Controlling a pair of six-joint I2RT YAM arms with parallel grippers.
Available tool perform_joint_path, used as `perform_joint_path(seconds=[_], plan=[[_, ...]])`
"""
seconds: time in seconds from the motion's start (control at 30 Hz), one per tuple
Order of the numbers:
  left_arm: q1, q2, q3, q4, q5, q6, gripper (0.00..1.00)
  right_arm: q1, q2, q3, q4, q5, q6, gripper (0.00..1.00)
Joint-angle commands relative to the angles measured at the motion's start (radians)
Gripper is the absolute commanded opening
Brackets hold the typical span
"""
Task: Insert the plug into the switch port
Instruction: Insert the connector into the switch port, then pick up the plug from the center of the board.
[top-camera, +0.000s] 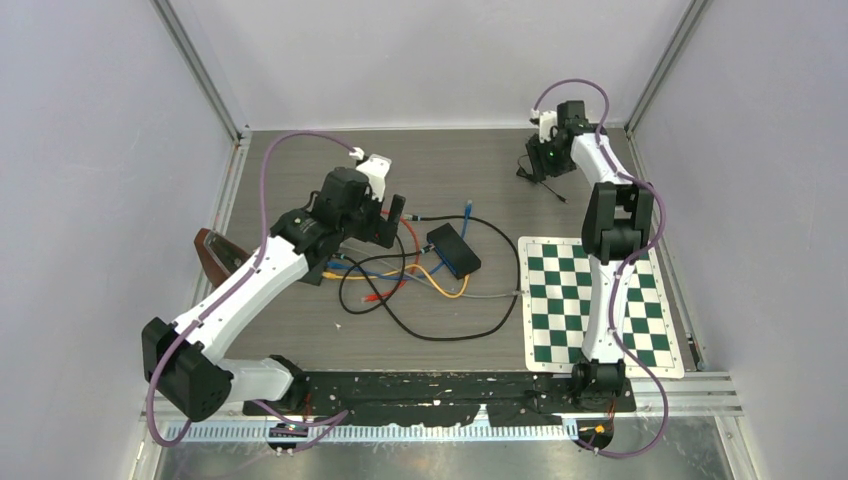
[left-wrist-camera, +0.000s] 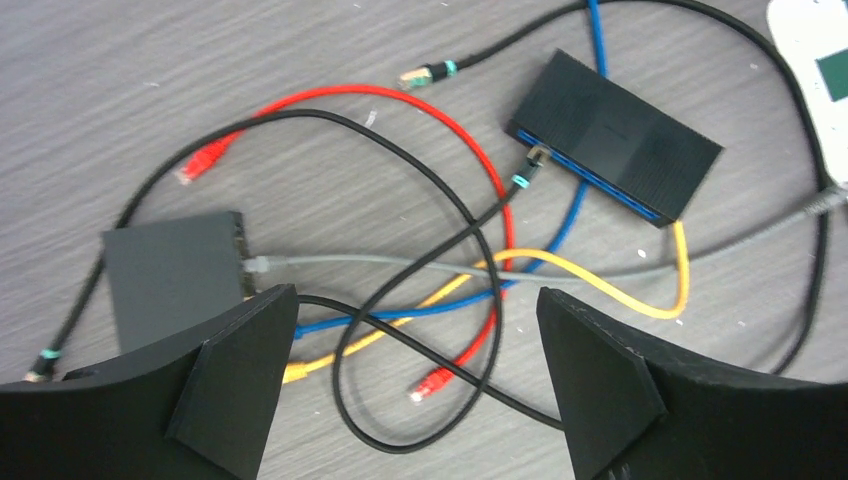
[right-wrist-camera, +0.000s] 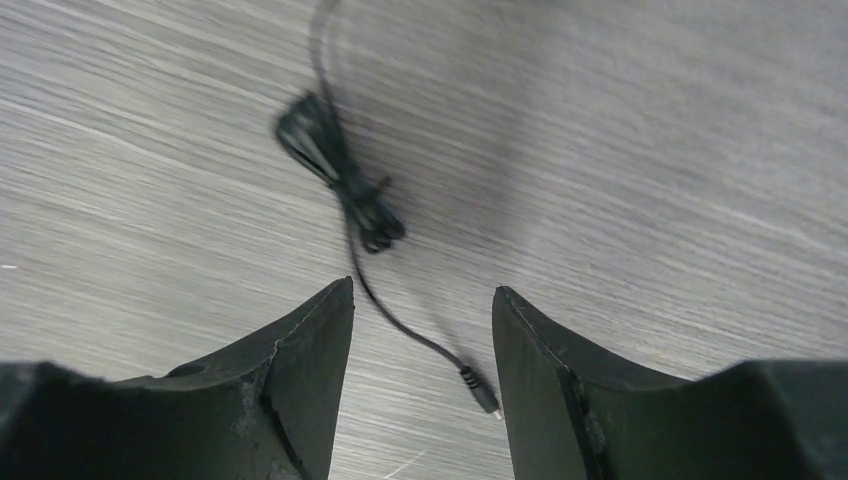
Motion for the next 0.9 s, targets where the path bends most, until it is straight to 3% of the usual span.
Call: perform_joint_path(seconds=[0.0, 0.23, 0.4, 0.5, 0.57, 0.67, 0.7, 0.8, 0.87], plan=[[0.0, -0.039, -0.011, -0.026, 0.109, -0.045, 0.91, -0.036, 0.051, 0.101, -0.138, 0.03, -0.05, 0.6], [0.006, -0.041, -0.033, -0.034, 0.062, -0.054, 0.9, -0.056, 0.103, 0.122, -0.156, -0.02, -0.033, 0.56], [0.013, -0.025, -0.048, -0.022, 0.115, -0.089, 0.88, -0.058, 0.106, 0.119, -0.183, -0.19, 0.071, 0.34], [0.012, -0.016, -0.065, 0.019, 0.135, -0.12, 0.87, -0.058, 0.045, 0.015, -0.089, -0.34, 0.184, 0.18], [0.012, -0.006, -0.068, 0.048, 0.147, -0.134, 0.87, -0.06, -0.001, -0.081, 0.048, -0.456, 0.319, 0.08], [0.014, 0.03, -0.055, 0.086, 0.18, -0.154, 0.87, -0.057, -0.079, -0.222, 0.333, -0.538, 0.626, 0.05], [0.015, 0.043, -0.046, 0.091, 0.195, -0.16, 0.86, -0.055, -0.101, -0.318, 0.406, -0.542, 0.693, 0.05], [0.015, 0.068, -0.033, 0.107, 0.209, -0.176, 0.85, -0.038, -0.208, -0.546, 0.843, -0.494, 1.061, 0.06], [0.014, 0.073, -0.033, 0.11, 0.201, -0.182, 0.85, -0.027, -0.242, -0.674, 1.007, -0.442, 1.232, 0.09]])
